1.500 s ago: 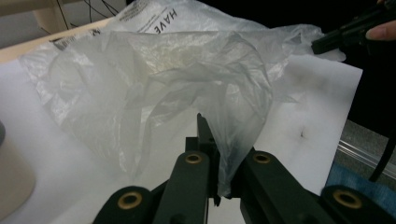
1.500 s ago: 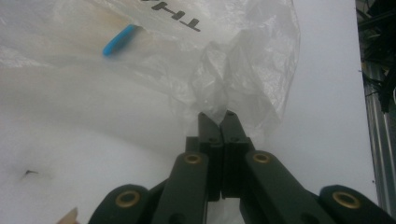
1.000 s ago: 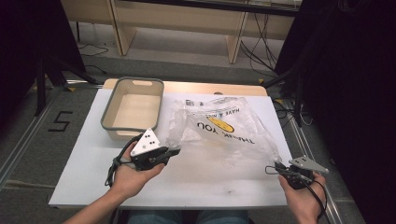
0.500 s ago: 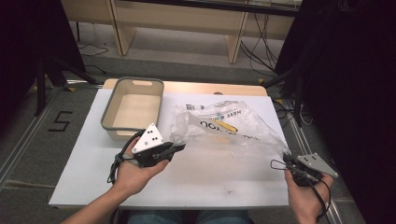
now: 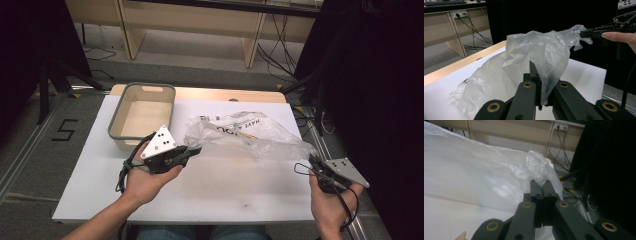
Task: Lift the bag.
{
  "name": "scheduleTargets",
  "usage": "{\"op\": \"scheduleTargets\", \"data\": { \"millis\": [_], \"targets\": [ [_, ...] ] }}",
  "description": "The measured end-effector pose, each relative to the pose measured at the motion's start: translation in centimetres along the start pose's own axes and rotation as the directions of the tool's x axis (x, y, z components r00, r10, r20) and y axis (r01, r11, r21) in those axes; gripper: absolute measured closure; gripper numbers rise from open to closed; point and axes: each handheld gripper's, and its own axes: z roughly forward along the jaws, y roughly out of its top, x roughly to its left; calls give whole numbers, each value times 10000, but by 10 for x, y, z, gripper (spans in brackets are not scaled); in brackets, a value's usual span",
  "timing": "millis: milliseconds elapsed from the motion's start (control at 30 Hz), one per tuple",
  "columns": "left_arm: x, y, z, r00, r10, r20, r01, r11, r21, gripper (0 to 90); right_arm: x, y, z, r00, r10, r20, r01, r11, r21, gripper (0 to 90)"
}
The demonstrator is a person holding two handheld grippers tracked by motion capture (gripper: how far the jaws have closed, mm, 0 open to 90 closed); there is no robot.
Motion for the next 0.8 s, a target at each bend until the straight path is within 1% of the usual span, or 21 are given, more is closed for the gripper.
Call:
{"op": "scheduleTargets", "data": {
  "millis": [167, 367, 600, 800],
  "targets": [
    [0, 5, 1, 10000, 55, 19, -55, 9999, -137, 892, -1, 7, 2, 9999, 55, 112, -52, 9996, -266, 900],
    [2, 11, 1, 10000, 10, -12, -11, 9996, -298, 892, -2, 16, 4, 9997, 138, 179, -129, 9986, -508, 900],
    [1, 18, 0, 10000, 59, 19, -57, 9986, -529, 892, -4, 26, 6, 9991, 286, 328, -256, 9959, -872, 900],
    [1, 21, 2, 10000, 49, -24, -51, 9979, -646, 892, -3, 31, 8, 9988, 361, 332, -326, 9943, -1015, 900]
  ]
}}
